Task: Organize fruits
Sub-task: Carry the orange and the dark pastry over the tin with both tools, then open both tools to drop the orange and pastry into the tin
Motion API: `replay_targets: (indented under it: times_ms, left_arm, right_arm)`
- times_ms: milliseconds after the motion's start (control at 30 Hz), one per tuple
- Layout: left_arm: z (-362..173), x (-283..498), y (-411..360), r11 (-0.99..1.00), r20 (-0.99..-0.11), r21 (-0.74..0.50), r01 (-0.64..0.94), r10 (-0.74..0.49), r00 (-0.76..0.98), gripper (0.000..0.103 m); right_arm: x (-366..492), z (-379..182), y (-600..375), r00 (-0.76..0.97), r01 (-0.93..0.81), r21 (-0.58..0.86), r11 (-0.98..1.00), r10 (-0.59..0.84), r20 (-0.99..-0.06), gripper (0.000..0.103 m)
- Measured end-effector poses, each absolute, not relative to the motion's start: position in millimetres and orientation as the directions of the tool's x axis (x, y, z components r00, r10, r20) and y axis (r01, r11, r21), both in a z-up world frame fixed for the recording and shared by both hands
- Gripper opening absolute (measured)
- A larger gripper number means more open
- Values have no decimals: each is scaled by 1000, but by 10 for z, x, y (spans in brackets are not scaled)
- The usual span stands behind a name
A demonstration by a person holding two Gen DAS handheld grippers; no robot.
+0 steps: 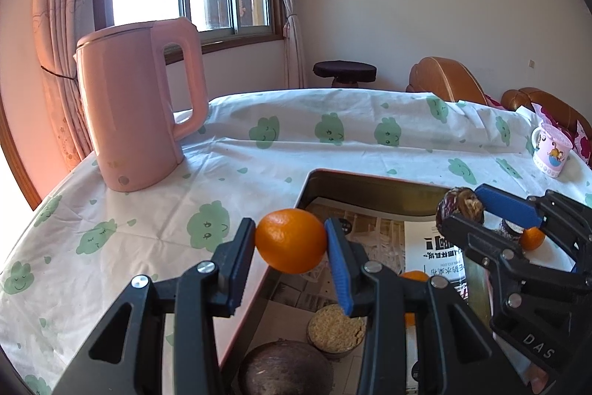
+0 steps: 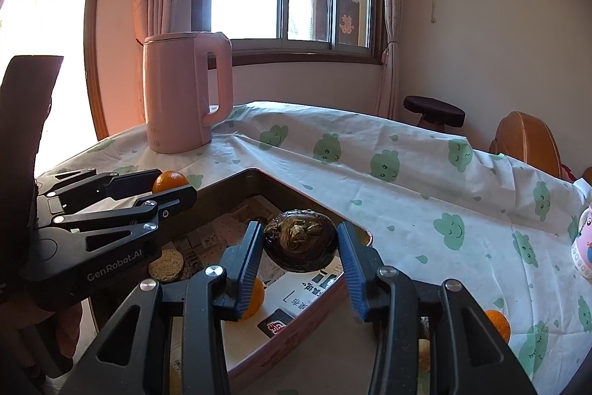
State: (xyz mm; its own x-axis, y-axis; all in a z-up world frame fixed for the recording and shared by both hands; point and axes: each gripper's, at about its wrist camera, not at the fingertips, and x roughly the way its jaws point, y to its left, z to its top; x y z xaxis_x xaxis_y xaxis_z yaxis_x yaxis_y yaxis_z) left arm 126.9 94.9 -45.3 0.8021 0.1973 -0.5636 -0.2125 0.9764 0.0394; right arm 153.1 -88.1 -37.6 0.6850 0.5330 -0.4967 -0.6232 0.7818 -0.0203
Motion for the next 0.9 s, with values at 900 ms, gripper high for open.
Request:
replay_targets:
  times_ms: [900]
  left_arm:
    - [-533, 1383, 845, 980, -603, 91, -177, 195, 773, 43]
  right_arm:
    - [1697, -475, -809, 637, -619, 8, 785, 508, -580, 44]
